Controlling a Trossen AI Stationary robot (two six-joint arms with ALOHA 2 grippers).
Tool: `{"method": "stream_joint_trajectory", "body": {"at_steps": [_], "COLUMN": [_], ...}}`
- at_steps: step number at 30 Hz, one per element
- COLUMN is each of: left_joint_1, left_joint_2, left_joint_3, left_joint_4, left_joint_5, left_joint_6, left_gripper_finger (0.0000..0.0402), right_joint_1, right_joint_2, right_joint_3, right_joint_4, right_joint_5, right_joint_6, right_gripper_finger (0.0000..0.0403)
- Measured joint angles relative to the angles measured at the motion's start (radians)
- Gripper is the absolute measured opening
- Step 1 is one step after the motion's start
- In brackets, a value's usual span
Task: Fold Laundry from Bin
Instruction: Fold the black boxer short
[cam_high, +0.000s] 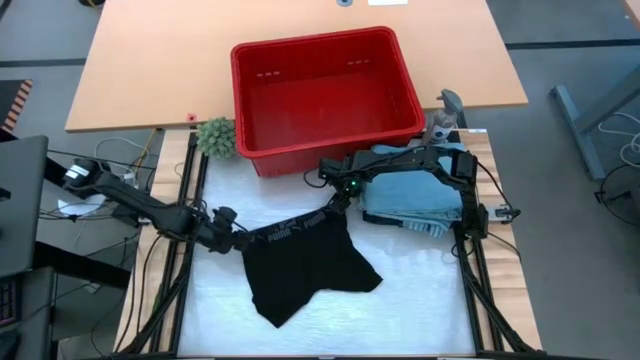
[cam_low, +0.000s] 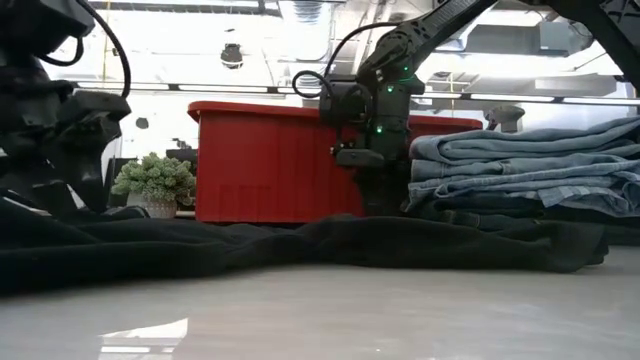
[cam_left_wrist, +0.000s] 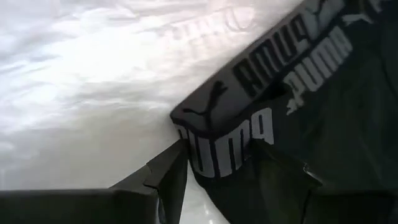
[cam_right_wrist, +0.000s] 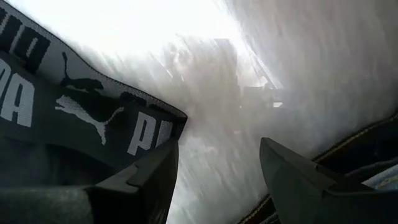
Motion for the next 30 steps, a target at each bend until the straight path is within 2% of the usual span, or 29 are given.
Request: {"method": "stream_joint_trajectory", "body": {"at_steps": [4, 9, 11, 15, 20, 24, 27, 30], "left_joint_1": [0.0, 0.0, 0.0, 0.0, 0.0, -0.001, -0.013, -0.034], "left_joint_2": [0.041, 0.054, 0.049, 0.024, -0.026, -0.072, -0.1, -0.127], "left_joint_3": [0.0, 0.0, 0.0, 0.018, 0.092, 0.171, 0.218, 0.231], "left_joint_4": [0.005, 0.047, 0.057, 0.053, -0.01, -0.177, -0.339, -0.432], "left_joint_5": [-0.006, -0.007, -0.008, 0.004, 0.023, 0.032, 0.032, 0.032], "left_joint_6": [-0.028, 0.008, 0.015, 0.016, 0.057, 0.082, 0.074, 0.042], "left_gripper_finger": [0.0133, 0.0034, 0.001, 0.0003, 0.0001, 0.0001, 0.0, 0.0], "right_joint_1": [-0.003, -0.013, -0.019, -0.025, -0.02, -0.014, -0.015, -0.018], "right_joint_2": [0.0, -0.001, -0.002, -0.002, -0.004, -0.004, -0.004, -0.004], "right_joint_3": [0.0, 0.038, 0.067, 0.141, 0.209, 0.199, 0.189, 0.188], "right_joint_4": [-0.004, -0.054, -0.091, -0.154, -0.155, -0.13, -0.095, -0.052], "right_joint_5": [0.0, -0.001, -0.001, -0.01, -0.159, -0.226, -0.226, -0.226], "right_joint_6": [0.0, 0.001, 0.0, -0.006, -0.063, -0.07, -0.068, -0.068], "right_gripper_finger": [0.025, 0.025, 0.025, 0.025, 0.025, 0.025, 0.025, 0.025]}}
